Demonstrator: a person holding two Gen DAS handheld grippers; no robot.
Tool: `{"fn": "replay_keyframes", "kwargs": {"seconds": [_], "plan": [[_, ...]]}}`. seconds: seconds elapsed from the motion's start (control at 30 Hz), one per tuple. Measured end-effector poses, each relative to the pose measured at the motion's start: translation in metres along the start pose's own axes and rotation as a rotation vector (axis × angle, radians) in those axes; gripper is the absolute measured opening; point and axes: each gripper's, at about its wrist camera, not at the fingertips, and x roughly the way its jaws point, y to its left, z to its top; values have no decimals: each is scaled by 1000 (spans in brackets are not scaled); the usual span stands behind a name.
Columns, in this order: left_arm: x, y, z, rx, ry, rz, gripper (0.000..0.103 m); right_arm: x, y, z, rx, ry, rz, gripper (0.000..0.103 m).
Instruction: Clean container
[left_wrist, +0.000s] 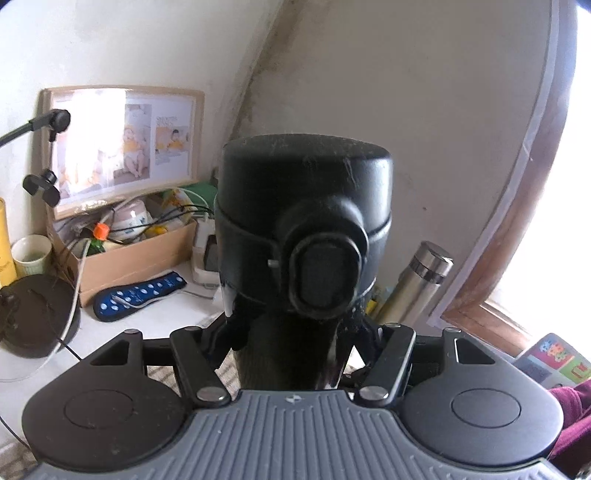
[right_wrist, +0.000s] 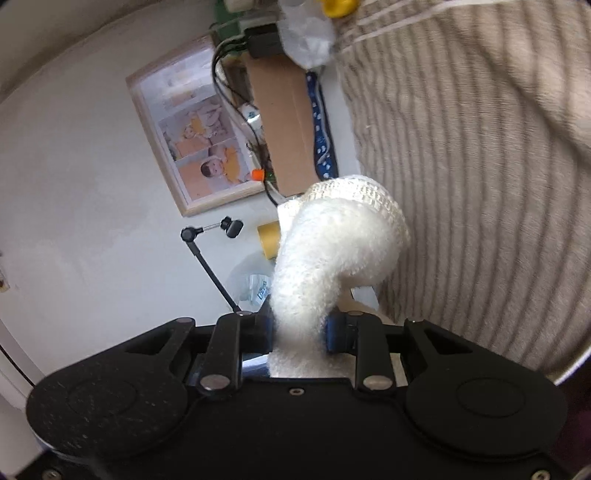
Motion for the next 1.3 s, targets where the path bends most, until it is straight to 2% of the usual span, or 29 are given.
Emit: {"fn": "replay_keyframes", "kwargs": {"seconds": [0.13, 0.23, 0.4, 0.6, 0.77, 1.0, 1.07, 1.17, 1.3], "plan": [[2, -6, -2, -5, 8, -50, 64, 0, -4, -2, 14, 4, -11, 24], [2, -10, -2, 31, 12, -47, 64, 10, -1, 0, 4, 13, -18, 24], [-7, -8, -1, 33, 2, -32, 64, 17, 6, 5, -6, -12, 12, 24], [-12, 0, 1, 7, -21, 15, 64, -10, 11, 4, -6, -32, 48, 24], [-11, 3, 1, -17, -30, 17, 64, -29, 3, -7, -5, -6, 4, 24], [-6, -14, -1, 14, -8, -14, 64, -5, -3, -9, 25, 14, -17, 24], [-8, -14, -3, -12, -10, -32, 64, 2, -3, -4, 30, 10, -6, 24], [-7, -20, -7, 19, 5, -7, 64, 11, 1, 3, 30, 2, 5, 24], [-11, -12, -11, -13, -2, 41, 64, 16, 14, 16, -4, -1, 50, 24]]}}
